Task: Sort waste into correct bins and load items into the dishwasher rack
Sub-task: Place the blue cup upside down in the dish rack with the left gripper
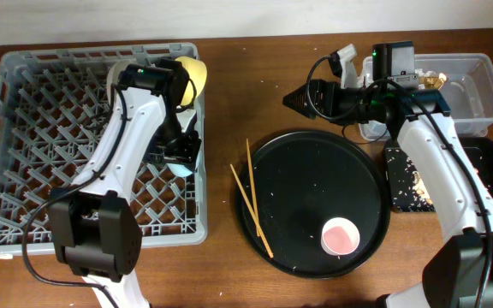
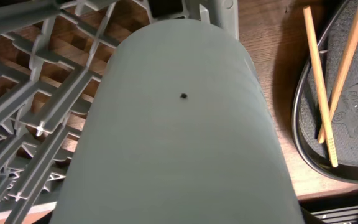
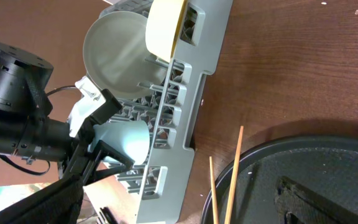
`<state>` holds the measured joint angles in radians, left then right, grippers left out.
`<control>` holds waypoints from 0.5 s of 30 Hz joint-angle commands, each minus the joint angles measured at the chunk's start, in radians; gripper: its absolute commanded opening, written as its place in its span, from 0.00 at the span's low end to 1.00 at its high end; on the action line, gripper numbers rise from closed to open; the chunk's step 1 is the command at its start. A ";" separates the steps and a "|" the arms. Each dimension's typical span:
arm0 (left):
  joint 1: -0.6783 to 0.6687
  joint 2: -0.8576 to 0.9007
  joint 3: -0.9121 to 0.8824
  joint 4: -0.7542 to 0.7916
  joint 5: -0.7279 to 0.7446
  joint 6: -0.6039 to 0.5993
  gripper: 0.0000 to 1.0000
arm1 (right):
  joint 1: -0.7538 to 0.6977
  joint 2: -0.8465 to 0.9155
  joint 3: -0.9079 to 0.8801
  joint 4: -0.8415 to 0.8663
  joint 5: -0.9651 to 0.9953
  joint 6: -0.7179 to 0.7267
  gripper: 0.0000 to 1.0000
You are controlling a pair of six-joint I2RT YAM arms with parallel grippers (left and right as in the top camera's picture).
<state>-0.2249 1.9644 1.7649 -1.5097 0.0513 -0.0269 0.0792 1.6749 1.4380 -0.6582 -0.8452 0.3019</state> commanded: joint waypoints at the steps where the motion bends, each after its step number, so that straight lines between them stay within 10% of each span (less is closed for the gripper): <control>1: 0.032 0.005 0.002 -0.014 -0.029 -0.014 0.61 | -0.001 0.003 0.005 -0.002 0.012 -0.018 0.98; 9: 0.059 0.005 0.001 0.020 -0.037 -0.035 0.62 | -0.001 0.003 0.005 -0.005 0.016 -0.018 0.98; 15: 0.049 0.005 0.001 0.013 -0.054 -0.025 0.87 | -0.001 0.003 0.005 -0.005 0.016 -0.018 0.98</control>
<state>-0.1780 1.9648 1.7649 -1.4845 0.0177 -0.0505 0.0792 1.6749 1.4380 -0.6621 -0.8349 0.3008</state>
